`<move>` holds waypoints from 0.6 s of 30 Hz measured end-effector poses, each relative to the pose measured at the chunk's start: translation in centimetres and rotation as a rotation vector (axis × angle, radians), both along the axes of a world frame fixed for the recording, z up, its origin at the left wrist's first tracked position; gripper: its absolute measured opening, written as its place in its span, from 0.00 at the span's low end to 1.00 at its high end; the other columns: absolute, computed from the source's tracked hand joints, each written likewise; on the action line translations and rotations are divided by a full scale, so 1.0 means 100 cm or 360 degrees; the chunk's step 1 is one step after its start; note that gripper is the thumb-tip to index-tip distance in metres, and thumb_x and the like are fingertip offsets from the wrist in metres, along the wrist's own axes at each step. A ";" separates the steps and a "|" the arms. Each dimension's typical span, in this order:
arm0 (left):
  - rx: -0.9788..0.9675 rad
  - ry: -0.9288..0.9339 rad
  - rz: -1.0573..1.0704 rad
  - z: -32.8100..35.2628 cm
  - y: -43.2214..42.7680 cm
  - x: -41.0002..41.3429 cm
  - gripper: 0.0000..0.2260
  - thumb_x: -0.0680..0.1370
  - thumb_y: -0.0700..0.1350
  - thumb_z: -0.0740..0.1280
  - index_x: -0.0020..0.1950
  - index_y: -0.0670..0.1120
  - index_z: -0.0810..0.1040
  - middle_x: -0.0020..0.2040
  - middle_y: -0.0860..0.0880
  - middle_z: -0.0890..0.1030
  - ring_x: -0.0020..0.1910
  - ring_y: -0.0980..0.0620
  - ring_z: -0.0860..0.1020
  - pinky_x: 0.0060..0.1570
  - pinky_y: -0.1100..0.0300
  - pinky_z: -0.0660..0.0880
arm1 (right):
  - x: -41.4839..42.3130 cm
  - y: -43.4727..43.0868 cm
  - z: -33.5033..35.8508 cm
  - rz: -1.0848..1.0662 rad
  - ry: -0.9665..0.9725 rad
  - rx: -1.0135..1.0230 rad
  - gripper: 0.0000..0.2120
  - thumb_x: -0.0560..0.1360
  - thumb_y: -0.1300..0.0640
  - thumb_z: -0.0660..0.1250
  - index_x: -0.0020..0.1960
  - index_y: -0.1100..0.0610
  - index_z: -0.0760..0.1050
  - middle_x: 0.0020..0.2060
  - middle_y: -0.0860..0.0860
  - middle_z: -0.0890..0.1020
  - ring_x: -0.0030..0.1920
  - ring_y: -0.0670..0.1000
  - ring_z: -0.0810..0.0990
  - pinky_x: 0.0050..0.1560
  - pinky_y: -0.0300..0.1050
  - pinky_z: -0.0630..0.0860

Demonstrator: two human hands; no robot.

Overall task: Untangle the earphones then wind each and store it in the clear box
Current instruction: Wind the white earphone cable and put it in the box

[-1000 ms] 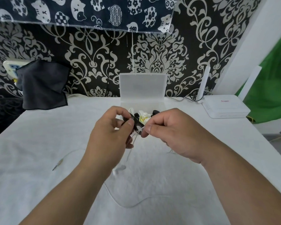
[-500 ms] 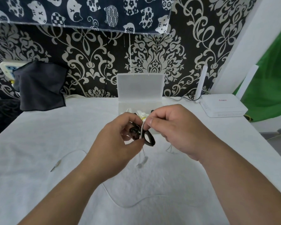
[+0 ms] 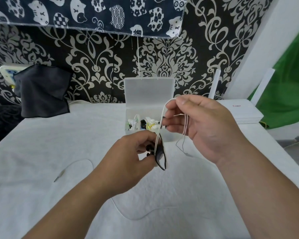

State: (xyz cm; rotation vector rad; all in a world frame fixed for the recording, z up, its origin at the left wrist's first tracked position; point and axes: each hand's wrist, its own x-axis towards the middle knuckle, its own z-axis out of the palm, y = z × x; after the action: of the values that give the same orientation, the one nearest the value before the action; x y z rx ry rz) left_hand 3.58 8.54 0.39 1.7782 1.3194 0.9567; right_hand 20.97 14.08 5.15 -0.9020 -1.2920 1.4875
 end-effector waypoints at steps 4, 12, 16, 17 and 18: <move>-0.0029 0.0029 -0.0010 -0.002 -0.001 0.000 0.11 0.75 0.36 0.70 0.50 0.53 0.81 0.45 0.57 0.84 0.49 0.55 0.83 0.58 0.57 0.78 | -0.002 -0.003 0.002 0.0127 0.0098 -0.0066 0.12 0.82 0.59 0.61 0.45 0.61 0.80 0.40 0.57 0.83 0.44 0.60 0.85 0.41 0.46 0.81; -0.0100 -0.0138 0.0020 -0.001 -0.004 0.006 0.14 0.73 0.37 0.68 0.47 0.57 0.78 0.45 0.53 0.81 0.41 0.51 0.81 0.38 0.67 0.72 | -0.002 -0.003 0.006 0.0042 0.0351 -0.0277 0.13 0.83 0.60 0.58 0.44 0.63 0.77 0.36 0.57 0.83 0.44 0.61 0.86 0.40 0.45 0.83; -0.0136 -0.0209 0.0017 0.000 -0.005 0.008 0.13 0.68 0.40 0.65 0.46 0.57 0.78 0.44 0.52 0.80 0.44 0.49 0.82 0.37 0.62 0.74 | -0.002 -0.002 0.006 -0.0009 0.0393 -0.0324 0.13 0.83 0.60 0.58 0.43 0.63 0.76 0.35 0.56 0.83 0.44 0.61 0.87 0.40 0.45 0.83; -0.0124 -0.0199 0.0017 0.000 -0.005 0.008 0.13 0.68 0.40 0.66 0.47 0.57 0.78 0.46 0.53 0.79 0.44 0.50 0.81 0.38 0.62 0.75 | -0.001 -0.002 0.005 -0.0012 0.0388 -0.0330 0.13 0.83 0.60 0.58 0.43 0.62 0.76 0.35 0.56 0.83 0.44 0.61 0.87 0.40 0.45 0.83; -0.0111 -0.0190 0.0018 -0.001 -0.006 0.009 0.13 0.68 0.41 0.66 0.47 0.57 0.78 0.47 0.54 0.78 0.45 0.50 0.80 0.38 0.63 0.75 | -0.001 -0.001 0.004 -0.0014 0.0383 -0.0338 0.13 0.83 0.60 0.58 0.43 0.62 0.76 0.35 0.56 0.83 0.44 0.61 0.87 0.40 0.45 0.83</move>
State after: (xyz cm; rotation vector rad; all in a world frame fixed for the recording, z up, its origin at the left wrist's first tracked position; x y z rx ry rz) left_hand 4.46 7.97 0.32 1.6371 1.2737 0.9949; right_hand 20.83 13.97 5.59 -0.8320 -0.9673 1.6923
